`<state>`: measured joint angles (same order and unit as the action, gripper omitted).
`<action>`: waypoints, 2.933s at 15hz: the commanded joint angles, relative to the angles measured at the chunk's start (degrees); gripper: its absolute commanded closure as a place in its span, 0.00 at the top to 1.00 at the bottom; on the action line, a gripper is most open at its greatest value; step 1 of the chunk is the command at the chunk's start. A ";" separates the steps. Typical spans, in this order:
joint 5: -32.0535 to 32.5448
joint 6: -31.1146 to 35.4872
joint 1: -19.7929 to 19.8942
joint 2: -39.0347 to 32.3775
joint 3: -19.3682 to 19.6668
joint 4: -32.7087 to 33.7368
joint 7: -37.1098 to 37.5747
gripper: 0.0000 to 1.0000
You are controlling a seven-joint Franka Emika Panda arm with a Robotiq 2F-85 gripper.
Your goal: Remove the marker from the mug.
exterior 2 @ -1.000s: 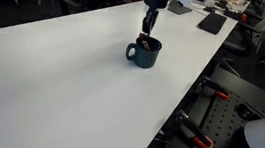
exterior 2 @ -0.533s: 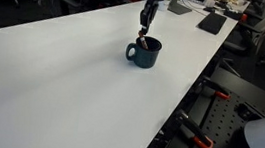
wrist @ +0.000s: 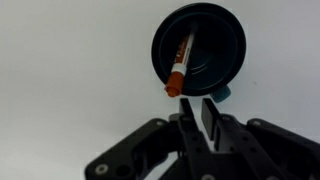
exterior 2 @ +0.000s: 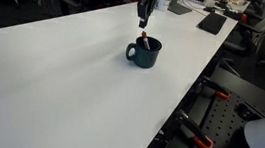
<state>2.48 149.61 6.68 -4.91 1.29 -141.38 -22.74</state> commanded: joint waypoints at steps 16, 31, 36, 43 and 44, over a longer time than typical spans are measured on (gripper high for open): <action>2.90 -7.30 -1.47 1.35 1.02 -0.19 10.22 1.00; 1.55 2.41 -1.41 -3.78 0.70 -0.37 9.12 0.75; 1.61 2.01 -1.39 -3.91 0.69 -0.26 9.08 0.57; -1.22 1.13 -0.71 -4.99 -0.08 0.47 4.13 0.58; -1.72 1.09 -0.60 -5.30 -0.16 0.63 3.24 0.57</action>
<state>2.92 150.61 5.53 -9.68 1.91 -141.10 -16.53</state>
